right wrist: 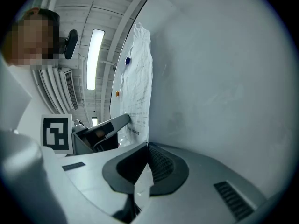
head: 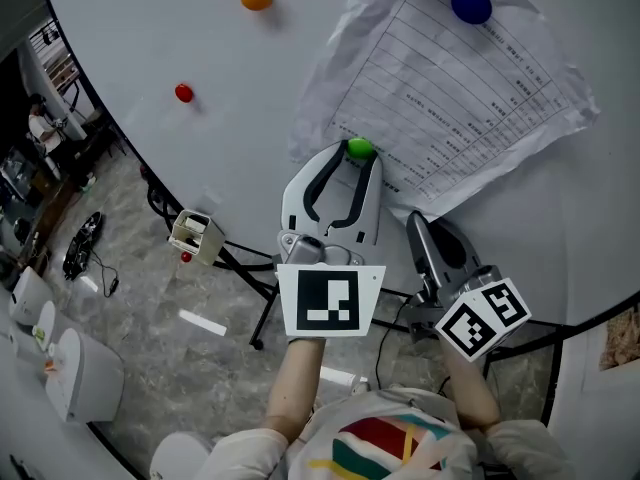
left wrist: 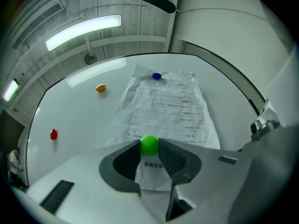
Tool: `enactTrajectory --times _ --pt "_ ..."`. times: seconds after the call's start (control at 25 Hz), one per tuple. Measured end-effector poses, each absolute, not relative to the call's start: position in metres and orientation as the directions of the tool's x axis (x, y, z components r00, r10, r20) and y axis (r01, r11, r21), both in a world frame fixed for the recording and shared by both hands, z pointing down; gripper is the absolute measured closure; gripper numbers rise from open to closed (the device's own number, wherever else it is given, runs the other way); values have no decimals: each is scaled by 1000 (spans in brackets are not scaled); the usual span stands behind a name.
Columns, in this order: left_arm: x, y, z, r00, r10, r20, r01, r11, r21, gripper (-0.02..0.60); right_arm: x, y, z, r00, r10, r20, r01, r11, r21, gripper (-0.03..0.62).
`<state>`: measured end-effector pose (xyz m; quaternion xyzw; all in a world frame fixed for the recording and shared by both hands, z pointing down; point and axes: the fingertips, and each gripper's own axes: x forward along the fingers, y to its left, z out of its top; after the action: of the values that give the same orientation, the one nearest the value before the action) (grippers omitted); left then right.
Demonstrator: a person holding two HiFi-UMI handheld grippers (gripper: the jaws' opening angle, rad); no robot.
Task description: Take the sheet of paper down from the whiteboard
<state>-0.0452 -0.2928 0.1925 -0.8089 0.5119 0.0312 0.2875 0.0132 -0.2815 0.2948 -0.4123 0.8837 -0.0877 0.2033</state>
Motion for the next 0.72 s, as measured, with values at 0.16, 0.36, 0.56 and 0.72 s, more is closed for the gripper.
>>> enactTrajectory --times 0.16,0.36,0.56,0.72 --pt "-78 -303 187 386 -845 -370 -889 -234 -392 414 13 -281 296 -584 -762 -281 -694 647 -316 579" --pt "-122 -320 187 373 -865 -335 -920 -299 -252 414 13 -280 296 -595 -757 -271 -688 654 -315 579" --pt "-136 -324 185 360 -873 -328 -920 -273 -282 414 9 -281 296 -608 -749 -265 -679 663 -316 579" --pt "-151 -329 182 358 -872 -334 -928 -291 -233 414 8 -280 297 -611 -749 -256 -685 662 -303 579"
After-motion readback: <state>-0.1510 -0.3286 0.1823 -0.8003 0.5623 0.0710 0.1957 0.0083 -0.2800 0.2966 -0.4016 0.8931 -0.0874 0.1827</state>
